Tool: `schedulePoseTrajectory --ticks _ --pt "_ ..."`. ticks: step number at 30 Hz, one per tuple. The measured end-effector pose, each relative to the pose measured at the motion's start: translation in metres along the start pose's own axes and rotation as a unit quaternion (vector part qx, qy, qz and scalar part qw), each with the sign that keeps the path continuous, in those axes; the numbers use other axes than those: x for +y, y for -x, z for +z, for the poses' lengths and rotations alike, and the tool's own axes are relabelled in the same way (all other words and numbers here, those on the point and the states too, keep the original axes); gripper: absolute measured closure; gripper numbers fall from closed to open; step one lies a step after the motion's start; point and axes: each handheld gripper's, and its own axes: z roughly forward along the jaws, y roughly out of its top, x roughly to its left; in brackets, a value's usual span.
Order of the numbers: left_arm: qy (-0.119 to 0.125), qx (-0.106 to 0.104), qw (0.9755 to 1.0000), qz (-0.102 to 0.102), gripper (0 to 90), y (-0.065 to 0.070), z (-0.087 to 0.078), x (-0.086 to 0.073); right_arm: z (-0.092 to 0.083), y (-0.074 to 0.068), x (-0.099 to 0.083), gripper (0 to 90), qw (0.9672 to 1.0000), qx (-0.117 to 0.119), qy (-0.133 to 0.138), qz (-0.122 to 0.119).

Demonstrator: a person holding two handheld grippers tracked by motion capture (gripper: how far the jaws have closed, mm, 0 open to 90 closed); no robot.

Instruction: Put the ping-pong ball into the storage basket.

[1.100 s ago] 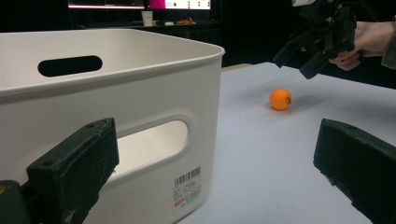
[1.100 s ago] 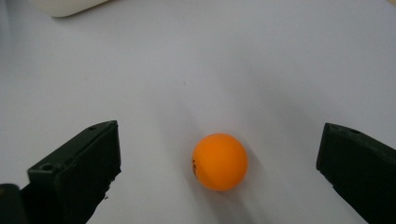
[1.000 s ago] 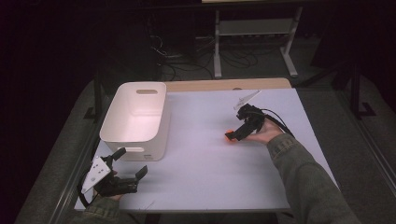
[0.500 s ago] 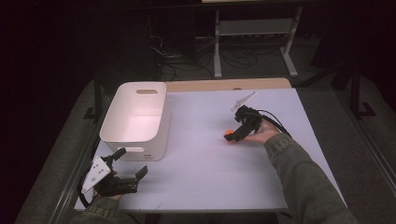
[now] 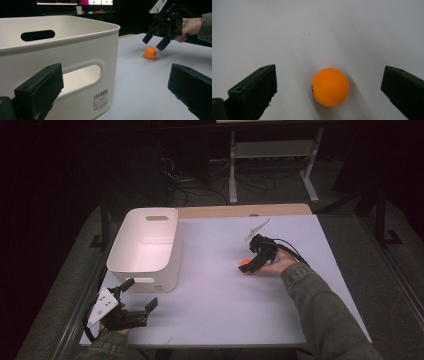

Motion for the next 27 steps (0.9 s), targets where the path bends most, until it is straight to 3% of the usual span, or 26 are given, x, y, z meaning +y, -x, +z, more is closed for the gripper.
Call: schedulePoseTrajectory --ticks 11,15,27 --pt "-0.001 -0.001 1.0 0.0 0.0 0.0 0.0 0.0 0.006 0.002 -0.001 9.0 0.9994 0.004 -0.032 -0.01" --pt "-0.002 -0.001 1.0 0.0 0.0 0.0 0.0 0.0 0.009 0.002 0.0 12.8 0.9981 0.005 -0.057 -0.024" --pt "-0.002 -0.003 1.0 0.0 0.0 0.0 0.0 0.0 0.015 0.005 0.009 18.4 0.9942 -0.001 -0.098 -0.043"
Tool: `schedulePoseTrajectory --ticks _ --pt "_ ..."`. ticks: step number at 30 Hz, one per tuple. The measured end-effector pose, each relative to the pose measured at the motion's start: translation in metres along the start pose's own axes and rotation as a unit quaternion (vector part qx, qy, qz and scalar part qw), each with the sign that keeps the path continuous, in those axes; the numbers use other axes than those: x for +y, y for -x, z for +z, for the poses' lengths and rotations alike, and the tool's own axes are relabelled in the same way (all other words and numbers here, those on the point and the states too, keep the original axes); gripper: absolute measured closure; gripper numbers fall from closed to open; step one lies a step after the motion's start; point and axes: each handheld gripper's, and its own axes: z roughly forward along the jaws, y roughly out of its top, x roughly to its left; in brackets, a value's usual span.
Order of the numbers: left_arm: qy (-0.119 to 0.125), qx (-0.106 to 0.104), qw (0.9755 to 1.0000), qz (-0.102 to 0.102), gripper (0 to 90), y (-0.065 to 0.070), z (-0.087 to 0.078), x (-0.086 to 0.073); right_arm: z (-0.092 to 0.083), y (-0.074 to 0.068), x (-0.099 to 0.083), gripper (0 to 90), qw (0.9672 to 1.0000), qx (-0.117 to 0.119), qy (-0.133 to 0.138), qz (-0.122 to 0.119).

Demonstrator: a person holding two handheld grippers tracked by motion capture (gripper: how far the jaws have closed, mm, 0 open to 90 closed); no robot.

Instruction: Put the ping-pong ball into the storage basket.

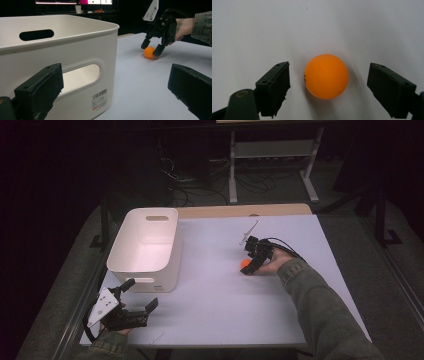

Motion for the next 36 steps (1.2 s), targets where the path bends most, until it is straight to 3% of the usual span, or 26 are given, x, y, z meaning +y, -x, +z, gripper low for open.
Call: schedulePoseTrajectory --ticks 20,28,36 --pt "-0.001 -0.001 1.0 -0.001 0.0 0.0 0.0 0.0 0.002 0.005 0.013 38.2 0.9985 0.013 -0.048 -0.022" --pt "-0.001 -0.001 1.0 -0.001 0.0 0.0 0.0 0.0 0.001 0.007 0.013 49.0 0.9982 0.02 -0.049 -0.028" --pt "-0.001 -0.001 1.0 -0.002 0.0 0.0 0.0 0.0 -0.003 0.006 0.013 49.9 0.9981 0.023 -0.044 -0.035"
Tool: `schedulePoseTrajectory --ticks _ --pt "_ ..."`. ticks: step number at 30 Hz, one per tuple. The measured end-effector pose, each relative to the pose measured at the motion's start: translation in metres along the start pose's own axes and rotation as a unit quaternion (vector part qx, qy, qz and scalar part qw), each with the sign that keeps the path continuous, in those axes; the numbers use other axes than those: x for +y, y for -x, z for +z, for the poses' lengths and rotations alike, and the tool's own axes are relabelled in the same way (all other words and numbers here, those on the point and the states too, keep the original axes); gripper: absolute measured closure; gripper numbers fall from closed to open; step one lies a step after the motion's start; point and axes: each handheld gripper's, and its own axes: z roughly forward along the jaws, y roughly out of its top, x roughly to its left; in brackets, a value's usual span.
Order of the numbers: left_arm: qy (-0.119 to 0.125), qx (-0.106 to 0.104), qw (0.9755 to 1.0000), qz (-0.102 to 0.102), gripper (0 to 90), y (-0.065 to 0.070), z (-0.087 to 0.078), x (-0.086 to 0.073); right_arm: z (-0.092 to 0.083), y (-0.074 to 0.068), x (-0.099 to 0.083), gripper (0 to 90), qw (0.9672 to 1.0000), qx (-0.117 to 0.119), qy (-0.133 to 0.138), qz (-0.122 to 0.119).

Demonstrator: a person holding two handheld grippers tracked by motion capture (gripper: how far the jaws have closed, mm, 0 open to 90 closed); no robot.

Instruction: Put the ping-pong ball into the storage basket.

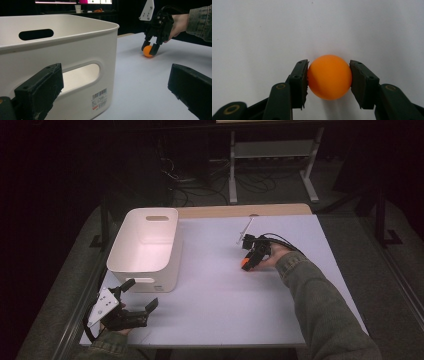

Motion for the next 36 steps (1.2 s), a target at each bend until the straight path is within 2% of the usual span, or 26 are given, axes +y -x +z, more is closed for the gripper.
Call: schedulePoseTrajectory --ticks 10,21,36 --pt "0.0 0.0 1.0 0.0 0.0 0.0 0.0 0.0 -0.015 -0.002 0.008 50.0 0.9999 0.007 0.006 -0.005" --pt "0.001 -0.001 1.0 0.002 0.0 0.0 0.0 0.0 -0.035 -0.006 0.021 50.0 0.9996 0.01 0.011 -0.025" --pt "0.0 0.0 1.0 0.002 0.0 0.0 -0.001 0.0 -0.057 -0.013 0.036 50.0 0.9991 0.016 0.012 -0.038"
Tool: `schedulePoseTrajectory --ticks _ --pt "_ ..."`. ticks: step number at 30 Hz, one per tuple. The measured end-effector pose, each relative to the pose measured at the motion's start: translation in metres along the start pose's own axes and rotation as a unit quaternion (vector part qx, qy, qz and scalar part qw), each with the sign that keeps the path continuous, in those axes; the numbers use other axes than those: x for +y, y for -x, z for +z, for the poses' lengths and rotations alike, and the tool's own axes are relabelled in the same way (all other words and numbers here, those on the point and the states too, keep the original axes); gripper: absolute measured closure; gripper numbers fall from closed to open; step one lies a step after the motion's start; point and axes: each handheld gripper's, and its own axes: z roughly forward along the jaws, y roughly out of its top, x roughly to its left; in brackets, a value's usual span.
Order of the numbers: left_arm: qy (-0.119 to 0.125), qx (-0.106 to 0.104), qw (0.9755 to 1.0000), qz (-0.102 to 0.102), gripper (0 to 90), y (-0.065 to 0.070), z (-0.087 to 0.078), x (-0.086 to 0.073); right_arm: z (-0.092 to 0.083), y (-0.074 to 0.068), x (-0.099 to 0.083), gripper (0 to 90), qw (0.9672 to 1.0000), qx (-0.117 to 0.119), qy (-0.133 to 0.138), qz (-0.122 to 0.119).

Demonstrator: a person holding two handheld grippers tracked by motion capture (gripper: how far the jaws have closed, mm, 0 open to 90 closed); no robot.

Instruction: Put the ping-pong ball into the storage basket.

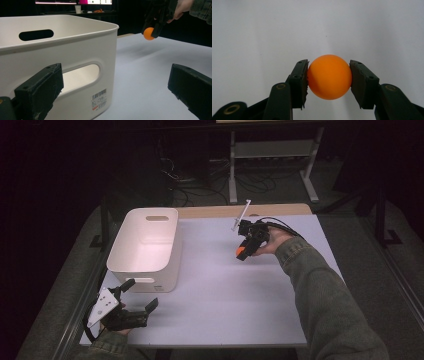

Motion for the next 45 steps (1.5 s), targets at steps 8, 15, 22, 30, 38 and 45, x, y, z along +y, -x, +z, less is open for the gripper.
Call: schedulePoseTrajectory --ticks 8,15,22,30,38,45 --pt "0.001 0.0 1.0 0.0 0.0 0.0 0.0 0.0 -0.009 -0.005 0.009 50.0 0.9999 0.002 0.006 -0.015" --pt "0.001 0.0 1.0 -0.001 0.0 0.0 0.0 0.0 -0.015 -0.008 0.013 50.0 0.9998 0.004 0.005 -0.018" --pt "0.001 0.001 1.0 -0.001 0.0 0.0 0.0 0.0 -0.027 -0.009 0.019 50.0 0.9996 -0.001 0.017 -0.024" --pt "0.0 0.0 1.0 0.0 0.0 0.0 0.0 0.0 -0.037 -0.014 0.028 50.0 0.9993 -0.006 0.021 -0.032" --pt "0.001 0.0 1.0 -0.001 0.0 0.0 0.0 0.0 -0.046 -0.017 0.038 50.0 0.9989 -0.007 0.027 -0.037" --pt "0.002 -0.001 1.0 -0.002 0.0 0.0 0.0 0.0 -0.051 -0.019 0.048 50.0 0.9985 -0.009 0.029 -0.046"
